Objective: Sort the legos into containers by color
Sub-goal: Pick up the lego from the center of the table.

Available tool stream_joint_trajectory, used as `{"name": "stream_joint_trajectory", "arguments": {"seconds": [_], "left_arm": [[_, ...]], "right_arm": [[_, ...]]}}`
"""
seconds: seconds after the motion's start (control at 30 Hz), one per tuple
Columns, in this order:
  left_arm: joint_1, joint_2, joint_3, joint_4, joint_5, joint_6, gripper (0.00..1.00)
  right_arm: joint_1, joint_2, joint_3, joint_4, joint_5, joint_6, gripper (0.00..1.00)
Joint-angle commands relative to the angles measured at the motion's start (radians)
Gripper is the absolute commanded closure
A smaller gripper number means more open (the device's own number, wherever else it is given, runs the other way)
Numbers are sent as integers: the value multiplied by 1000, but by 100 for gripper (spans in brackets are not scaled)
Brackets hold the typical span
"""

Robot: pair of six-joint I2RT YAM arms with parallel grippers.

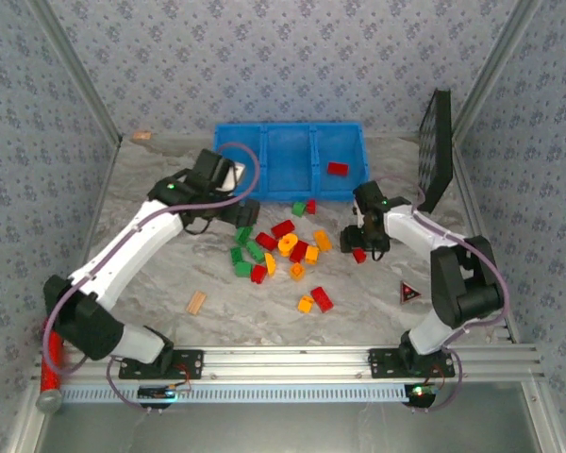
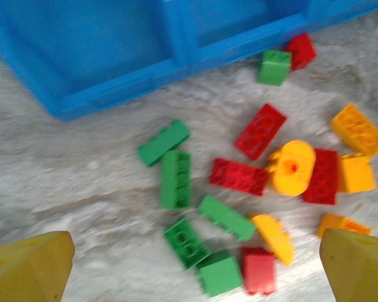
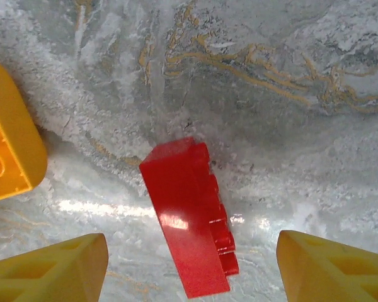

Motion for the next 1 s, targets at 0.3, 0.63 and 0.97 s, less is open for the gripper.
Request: {"name": "stream_joint_trajectory", "arguments": {"seconds": [0.3, 0.63, 0.97], "left_arm": [[-247, 469, 326, 22, -15, -418, 11], [-311, 707, 468, 13, 29, -517, 22], [-339, 900, 639, -25, 45, -586, 31]], "right_arm": [[-12, -333, -230, 22, 15, 148, 26], [-13, -643, -360, -46, 4, 329, 27], [-19, -708, -403, -58, -23, 350, 26]]}}
